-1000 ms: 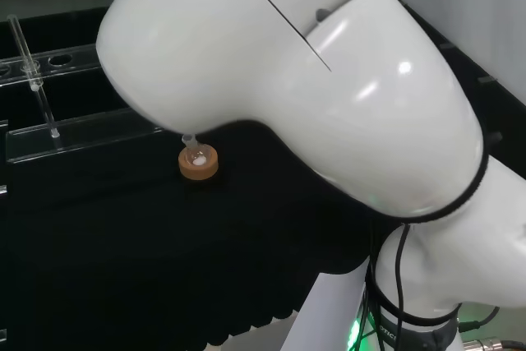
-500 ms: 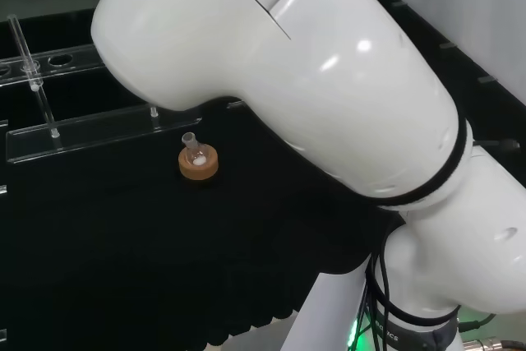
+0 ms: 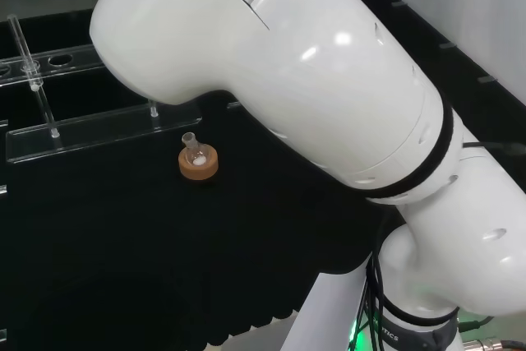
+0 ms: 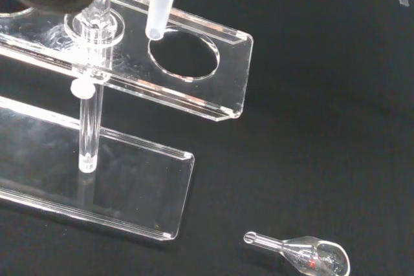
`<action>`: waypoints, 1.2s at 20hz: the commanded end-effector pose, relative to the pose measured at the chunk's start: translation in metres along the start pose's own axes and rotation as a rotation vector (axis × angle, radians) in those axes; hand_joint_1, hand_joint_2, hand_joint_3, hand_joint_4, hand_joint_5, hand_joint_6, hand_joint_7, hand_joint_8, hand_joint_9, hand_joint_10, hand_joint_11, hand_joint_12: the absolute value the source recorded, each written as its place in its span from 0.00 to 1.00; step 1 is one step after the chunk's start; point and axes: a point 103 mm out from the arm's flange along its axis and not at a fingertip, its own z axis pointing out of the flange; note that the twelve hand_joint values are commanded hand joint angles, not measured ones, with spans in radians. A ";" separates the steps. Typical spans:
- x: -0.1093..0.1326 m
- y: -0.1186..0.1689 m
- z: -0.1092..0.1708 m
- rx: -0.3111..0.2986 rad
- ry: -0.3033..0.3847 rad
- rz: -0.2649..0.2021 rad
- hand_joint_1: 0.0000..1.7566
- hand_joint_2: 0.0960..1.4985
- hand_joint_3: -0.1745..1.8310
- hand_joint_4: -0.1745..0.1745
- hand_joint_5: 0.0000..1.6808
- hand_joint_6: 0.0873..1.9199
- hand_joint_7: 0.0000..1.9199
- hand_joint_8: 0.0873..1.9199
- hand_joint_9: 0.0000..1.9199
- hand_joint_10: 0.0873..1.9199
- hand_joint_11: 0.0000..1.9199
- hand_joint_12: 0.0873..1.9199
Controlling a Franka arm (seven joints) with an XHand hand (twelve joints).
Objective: Put the funnel back on the funnel stand.
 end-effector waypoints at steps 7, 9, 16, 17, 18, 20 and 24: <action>-0.007 0.025 0.026 0.041 -0.006 0.007 0.45 0.50 0.33 0.50 0.42 0.30 0.36 0.32 0.55 0.16 0.38 0.62; -0.008 0.027 0.029 0.046 -0.002 0.006 0.45 0.50 0.33 0.50 0.42 0.30 0.36 0.32 0.55 0.16 0.38 0.62; -0.008 0.030 0.038 0.067 0.016 -0.008 0.45 0.50 0.33 0.49 0.42 0.30 0.36 0.32 0.54 0.16 0.38 0.62; -0.008 0.031 0.040 0.068 0.017 -0.008 0.45 0.49 0.33 0.49 0.42 0.30 0.35 0.32 0.54 0.16 0.38 0.62; -0.007 0.032 0.041 0.071 0.020 -0.011 0.44 0.49 0.33 0.48 0.41 0.30 0.35 0.32 0.53 0.16 0.38 0.62; -0.005 0.033 0.044 0.078 0.026 -0.015 0.44 0.49 0.33 0.47 0.40 0.30 0.34 0.31 0.53 0.16 0.38 0.62; -0.001 0.035 0.050 0.094 0.042 -0.024 0.42 0.48 0.33 0.42 0.35 0.29 0.31 0.33 0.50 0.17 0.36 0.63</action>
